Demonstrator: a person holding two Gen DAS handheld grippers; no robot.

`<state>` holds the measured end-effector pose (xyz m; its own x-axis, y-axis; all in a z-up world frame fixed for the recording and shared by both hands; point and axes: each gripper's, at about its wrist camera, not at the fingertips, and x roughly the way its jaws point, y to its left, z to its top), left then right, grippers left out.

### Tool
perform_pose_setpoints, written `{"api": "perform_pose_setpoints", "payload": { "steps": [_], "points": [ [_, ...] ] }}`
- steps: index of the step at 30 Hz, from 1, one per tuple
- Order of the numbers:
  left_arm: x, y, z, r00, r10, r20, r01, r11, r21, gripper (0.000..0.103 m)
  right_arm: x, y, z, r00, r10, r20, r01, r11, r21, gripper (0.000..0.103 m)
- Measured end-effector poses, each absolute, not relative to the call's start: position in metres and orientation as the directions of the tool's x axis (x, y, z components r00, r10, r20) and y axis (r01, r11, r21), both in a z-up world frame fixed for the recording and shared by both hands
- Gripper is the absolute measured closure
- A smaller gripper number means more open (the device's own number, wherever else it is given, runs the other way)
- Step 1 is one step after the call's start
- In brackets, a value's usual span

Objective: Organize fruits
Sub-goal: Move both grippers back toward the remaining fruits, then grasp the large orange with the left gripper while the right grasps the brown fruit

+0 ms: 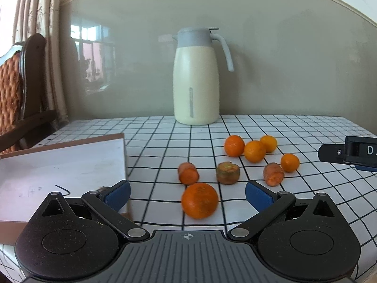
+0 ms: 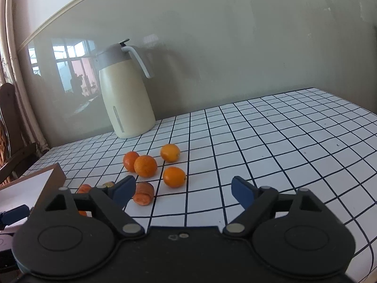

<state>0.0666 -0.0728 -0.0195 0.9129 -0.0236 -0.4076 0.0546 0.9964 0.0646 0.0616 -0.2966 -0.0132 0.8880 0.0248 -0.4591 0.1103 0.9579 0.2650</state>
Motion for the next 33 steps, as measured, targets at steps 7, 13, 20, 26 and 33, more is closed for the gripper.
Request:
{"api": "perform_pose_setpoints", "payload": {
  "steps": [7, 13, 20, 26, 33],
  "points": [
    [0.074, -0.082, -0.026, 0.901, -0.026, -0.434, 0.062, 0.996, 0.069, 0.000, 0.062, -0.294, -0.015, 0.880, 0.044, -0.473, 0.086, 0.965, 0.249, 0.023],
    [0.082, -0.089, -0.030, 0.891, -0.023, -0.453, 0.059, 0.996, 0.066, 0.000, 0.063, -0.294, -0.017, 0.877, 0.049, -0.478, 0.076, 0.968, 0.239, 0.024],
    [0.085, -0.093, -0.034, 0.887, -0.020, -0.462, 0.056, 0.996, 0.065, 0.000, 0.067, -0.293, -0.019, 0.872, 0.062, -0.486, 0.069, 0.967, 0.247, 0.026],
    [0.088, -0.092, -0.035, 0.887, -0.017, -0.461, 0.049, 0.997, 0.058, 0.000, 0.074, -0.287, -0.021, 0.865, 0.083, -0.496, 0.050, 0.967, 0.250, 0.032],
    [0.092, -0.092, -0.038, 0.879, -0.023, -0.476, 0.054, 0.997, 0.051, 0.011, 0.082, -0.283, -0.025, 0.858, 0.090, -0.506, 0.051, 0.965, 0.257, 0.035]
  ]
}}
